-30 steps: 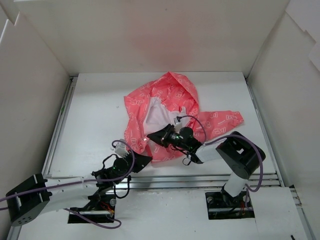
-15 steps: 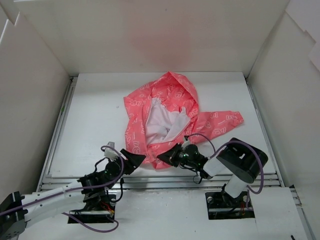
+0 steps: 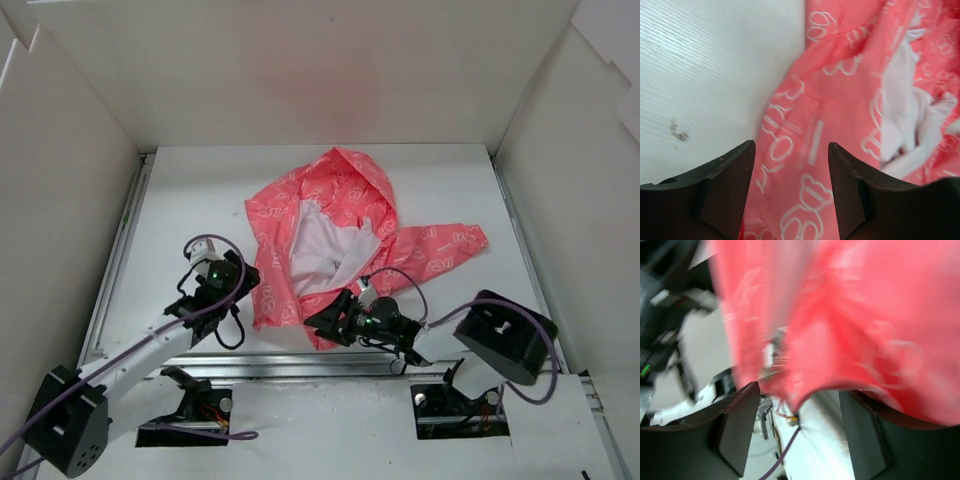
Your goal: Zip up the jacket
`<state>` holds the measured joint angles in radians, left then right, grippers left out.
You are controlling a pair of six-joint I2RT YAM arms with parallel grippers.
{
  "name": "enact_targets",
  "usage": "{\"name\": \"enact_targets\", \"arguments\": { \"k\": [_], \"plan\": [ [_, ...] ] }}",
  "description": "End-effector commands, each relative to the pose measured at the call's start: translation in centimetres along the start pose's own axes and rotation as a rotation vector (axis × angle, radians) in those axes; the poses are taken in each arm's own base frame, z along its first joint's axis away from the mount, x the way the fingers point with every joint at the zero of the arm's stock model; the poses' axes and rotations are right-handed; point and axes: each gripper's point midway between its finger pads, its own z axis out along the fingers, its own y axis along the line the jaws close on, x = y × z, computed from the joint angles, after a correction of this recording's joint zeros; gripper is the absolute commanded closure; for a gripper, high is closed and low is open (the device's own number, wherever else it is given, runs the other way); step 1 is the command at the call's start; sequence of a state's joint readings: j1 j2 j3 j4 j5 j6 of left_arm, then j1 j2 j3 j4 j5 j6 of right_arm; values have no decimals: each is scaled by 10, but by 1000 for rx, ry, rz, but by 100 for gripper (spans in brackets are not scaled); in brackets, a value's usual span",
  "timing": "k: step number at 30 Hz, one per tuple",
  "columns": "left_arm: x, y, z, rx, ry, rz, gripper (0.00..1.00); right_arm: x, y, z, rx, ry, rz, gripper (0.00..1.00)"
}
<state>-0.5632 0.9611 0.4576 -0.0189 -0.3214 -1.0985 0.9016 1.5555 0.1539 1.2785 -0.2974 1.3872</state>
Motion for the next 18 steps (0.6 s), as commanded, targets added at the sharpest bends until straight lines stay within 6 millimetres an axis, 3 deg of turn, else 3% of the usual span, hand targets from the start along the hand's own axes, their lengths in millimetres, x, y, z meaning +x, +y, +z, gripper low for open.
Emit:
{"name": "enact_targets", "arguments": {
  "k": [1, 2, 3, 4, 7, 8, 9, 10, 11, 12, 15, 16, 17, 18],
  "plan": [
    [-20, -10, 24, 15, 12, 78, 45, 2, 81, -5, -219, 14, -209, 35],
    [-30, -16, 31, 25, -3, 88, 45, -1, 71, -10, -132, -4, -269, 33],
    [-29, -14, 37, 24, 25, 86, 46, -3, 79, -12, -109, -16, -311, 31],
    [-29, -3, 49, -13, 40, 81, 46, -6, 76, -17, -66, -38, -348, 30],
    [-36, -8, 76, 24, 80, 64, 47, -26, 58, -52, 106, -140, -471, 34],
    [-33, -14, 81, 54, 113, 62, 48, -37, 55, -59, 148, -199, -493, 42],
    [-25, -21, 86, 90, 157, 72, 50, -41, 59, -65, 159, -214, -515, 65],
    [-17, -18, 96, 79, 190, 75, 52, -43, 58, -69, 179, -226, -535, 82],
    [-24, -33, 102, 113, 178, 76, 52, -48, 50, -76, 229, -237, -566, 95],
    [-23, -36, 106, 121, 188, 79, 53, -48, 56, -77, 232, -233, -584, 100],
    [-43, -58, 128, 134, 151, 84, 55, -43, 51, -70, 268, -164, -646, 100],
    [-37, -53, 132, 120, 164, 89, 55, -43, 52, -70, 267, -164, -648, 100],
    [-46, -55, 137, 111, 154, 86, 56, -43, 50, -66, 270, -161, -649, 100],
    [-65, -77, 141, 147, 118, 87, 56, -44, 49, -63, 271, -162, -652, 100]
  ]
}}
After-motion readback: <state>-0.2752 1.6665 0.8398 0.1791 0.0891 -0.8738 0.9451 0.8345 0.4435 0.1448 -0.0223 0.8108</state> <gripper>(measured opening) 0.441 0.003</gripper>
